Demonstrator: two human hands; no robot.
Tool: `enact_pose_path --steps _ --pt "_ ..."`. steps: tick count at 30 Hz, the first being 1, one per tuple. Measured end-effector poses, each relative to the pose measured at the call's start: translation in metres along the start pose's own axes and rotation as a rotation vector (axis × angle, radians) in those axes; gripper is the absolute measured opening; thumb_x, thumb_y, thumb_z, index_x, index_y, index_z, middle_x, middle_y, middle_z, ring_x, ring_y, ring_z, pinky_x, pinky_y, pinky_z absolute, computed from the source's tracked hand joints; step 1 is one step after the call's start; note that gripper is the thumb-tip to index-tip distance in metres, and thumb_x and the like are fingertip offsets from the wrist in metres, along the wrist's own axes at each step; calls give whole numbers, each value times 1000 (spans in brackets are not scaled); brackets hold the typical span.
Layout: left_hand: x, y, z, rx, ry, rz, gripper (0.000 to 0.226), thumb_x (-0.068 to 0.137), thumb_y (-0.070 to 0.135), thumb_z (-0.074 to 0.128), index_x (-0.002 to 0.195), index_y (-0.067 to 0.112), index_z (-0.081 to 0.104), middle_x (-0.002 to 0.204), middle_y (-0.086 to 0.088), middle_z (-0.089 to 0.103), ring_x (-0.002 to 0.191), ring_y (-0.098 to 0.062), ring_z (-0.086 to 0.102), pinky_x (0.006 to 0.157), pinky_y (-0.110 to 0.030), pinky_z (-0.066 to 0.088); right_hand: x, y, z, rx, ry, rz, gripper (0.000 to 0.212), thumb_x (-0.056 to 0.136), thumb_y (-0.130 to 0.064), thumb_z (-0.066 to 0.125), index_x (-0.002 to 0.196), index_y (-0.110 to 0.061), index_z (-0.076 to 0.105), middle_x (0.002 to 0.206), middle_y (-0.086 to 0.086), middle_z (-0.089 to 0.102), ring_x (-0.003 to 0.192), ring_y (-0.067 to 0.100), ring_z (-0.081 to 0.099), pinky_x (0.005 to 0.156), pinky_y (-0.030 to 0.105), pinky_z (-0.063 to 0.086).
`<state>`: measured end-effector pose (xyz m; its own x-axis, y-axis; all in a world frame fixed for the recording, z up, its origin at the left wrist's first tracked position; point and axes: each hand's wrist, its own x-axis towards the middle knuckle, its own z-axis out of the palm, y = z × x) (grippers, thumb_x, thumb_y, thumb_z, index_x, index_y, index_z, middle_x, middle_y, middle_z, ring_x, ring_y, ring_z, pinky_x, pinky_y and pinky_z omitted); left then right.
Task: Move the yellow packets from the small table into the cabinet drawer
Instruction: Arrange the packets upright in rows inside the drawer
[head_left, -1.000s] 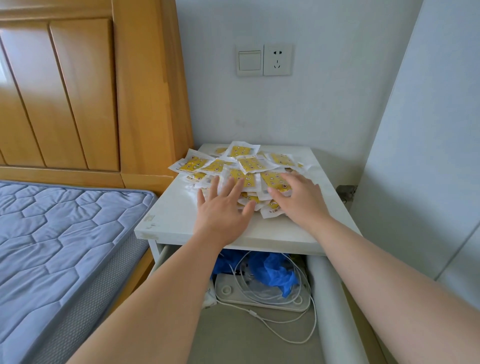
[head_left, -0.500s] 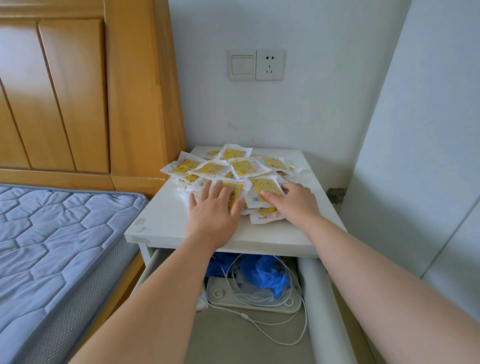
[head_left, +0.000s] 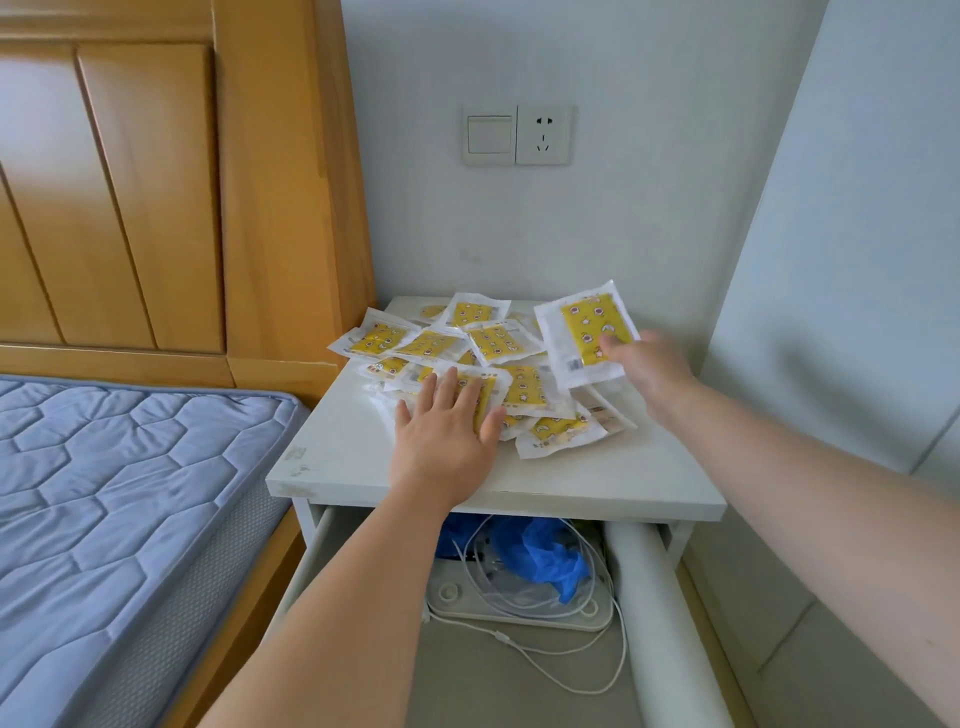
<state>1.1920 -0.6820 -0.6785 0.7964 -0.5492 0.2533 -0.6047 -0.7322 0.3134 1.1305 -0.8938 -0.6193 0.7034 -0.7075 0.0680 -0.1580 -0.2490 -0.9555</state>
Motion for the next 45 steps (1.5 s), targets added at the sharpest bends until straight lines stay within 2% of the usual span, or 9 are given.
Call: enact_pose_path --steps 7,11,17,22,25,30,34,38,45 --pt "1 -1 2 45 -21 -78 62 97 58 7 153 32 6 161 1 -10 146 -21 -18 116 -52 -8 30 -31 46 -96 -84 146 44 94 -27 56 131 -4 50 132 10 52 114 23 50 85 31 34" --pt "3 -2 3 34 -8 -102 62 97 57 8 153 31 2 161 0 -12 146 -22 -20 117 -52 -8 44 -38 76 -229 -123 147 44 94 -26 55 131 -4 48 131 10 51 121 27 49 93 33 39" --pt "5 -1 3 53 -58 -99 63 97 57 11 153 31 -2 161 -1 -13 146 -23 -17 117 -51 -5 48 -35 93 -940 -28 -13 56 84 -45 56 128 -12 47 132 10 45 127 29 36 96 36 35" --pt "5 0 3 64 -65 -94 64 96 58 10 153 31 -3 161 -1 -13 146 -23 -17 117 -52 -4 53 -44 102 -832 -111 -76 64 87 -59 51 122 -6 53 127 13 55 119 33 49 89 36 42" --pt "6 0 4 69 -66 -92 64 96 59 10 152 32 -4 160 -1 -13 146 -23 -17 117 -52 -4 56 -45 110 -849 -172 -79 66 91 -60 44 125 -4 53 129 14 56 120 32 51 98 37 40" --pt "7 -1 6 63 -59 -86 64 95 60 10 152 32 -1 161 -1 -12 147 -23 -15 118 -53 -2 61 -48 119 -867 -173 -22 66 80 -51 68 125 -6 49 118 9 56 121 30 51 93 34 43" --pt "8 -1 6 64 -54 -85 65 94 60 9 152 33 -1 161 -1 -11 147 -23 -15 118 -52 -1 65 -56 122 -732 -194 15 62 83 -34 72 130 -3 47 135 13 50 124 30 49 100 35 43" --pt "7 -1 6 54 -47 -76 65 95 60 10 152 33 1 161 -1 -9 147 -23 -13 118 -52 0 66 -58 119 -483 -150 103 58 82 -30 74 127 -2 51 129 12 57 118 27 55 97 32 45" --pt "6 -2 3 -7 -21 -56 60 97 55 11 153 31 7 162 -1 -3 148 -22 -8 118 -51 2 70 -46 63 339 -55 238 54 63 -15 85 113 -11 64 107 6 70 98 27 67 91 47 51"
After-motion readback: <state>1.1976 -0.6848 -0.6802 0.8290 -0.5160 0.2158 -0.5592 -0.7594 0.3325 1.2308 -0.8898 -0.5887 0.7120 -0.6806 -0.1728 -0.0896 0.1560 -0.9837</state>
